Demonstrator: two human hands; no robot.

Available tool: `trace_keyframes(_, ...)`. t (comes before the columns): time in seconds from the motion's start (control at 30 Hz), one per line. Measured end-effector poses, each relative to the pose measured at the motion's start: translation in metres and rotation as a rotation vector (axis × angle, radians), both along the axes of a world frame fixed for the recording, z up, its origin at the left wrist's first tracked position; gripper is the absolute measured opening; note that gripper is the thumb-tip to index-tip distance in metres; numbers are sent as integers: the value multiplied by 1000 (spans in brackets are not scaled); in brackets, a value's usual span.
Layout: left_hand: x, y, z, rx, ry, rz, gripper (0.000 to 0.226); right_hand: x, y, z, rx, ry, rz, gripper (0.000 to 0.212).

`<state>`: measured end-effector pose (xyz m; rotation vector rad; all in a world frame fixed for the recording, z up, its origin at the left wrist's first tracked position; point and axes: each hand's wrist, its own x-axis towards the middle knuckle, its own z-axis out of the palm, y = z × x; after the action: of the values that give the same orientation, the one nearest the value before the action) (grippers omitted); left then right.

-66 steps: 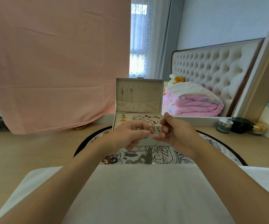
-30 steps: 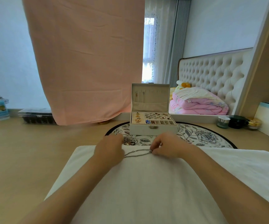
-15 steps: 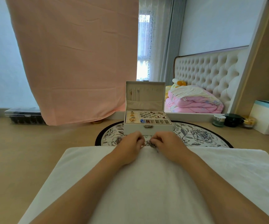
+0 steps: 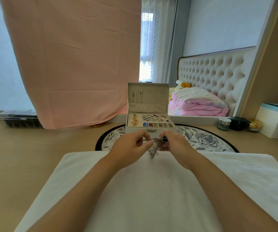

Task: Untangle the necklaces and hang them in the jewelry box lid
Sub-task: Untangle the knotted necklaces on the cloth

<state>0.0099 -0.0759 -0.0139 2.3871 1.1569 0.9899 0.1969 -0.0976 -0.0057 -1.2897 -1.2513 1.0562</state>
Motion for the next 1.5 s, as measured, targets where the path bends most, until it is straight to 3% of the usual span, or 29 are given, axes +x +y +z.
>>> trace_keyframes(0.07,-1,1,-1,27,-13,23,9,3,-4,1,64,-183,31,36)
trace_keyframes(0.2,-6,-1,-1,-66,-173,-32,16,12,-10,8,108,-113,135,15)
trace_keyframes(0.33,-9,-1,4,-21,-183,8,16,23,-10,17,37,-136,197,8)
trace_keyframes(0.47,-8,-8,10,92,-2,11,15,28,-15,27,-9,-584,157,6)
trace_keyframes(0.67,-8,-8,10,120,31,18,14,35,-24,35,15,-605,93,8)
trace_keyframes(0.83,-7,-2,-3,-10,213,-175,12,43,-24,22,-155,-922,184,9)
trace_keyframes(0.97,0,-5,-8,-109,386,-260,14,39,-26,8,-157,-1095,179,10)
trace_keyframes(1.13,1,-5,-8,-106,377,-203,26,39,-25,8,-126,-1046,243,26)
trace_keyframes(1.3,15,-20,-13,-14,251,-137,20,40,-24,3,-96,-1035,291,14)
trace_keyframes(1.4,24,-24,-19,60,307,-126,28,43,-23,1,-73,-1024,310,8)
trace_keyframes(1.5,28,-23,-23,42,312,-111,19,44,-23,-5,-42,-856,296,13)
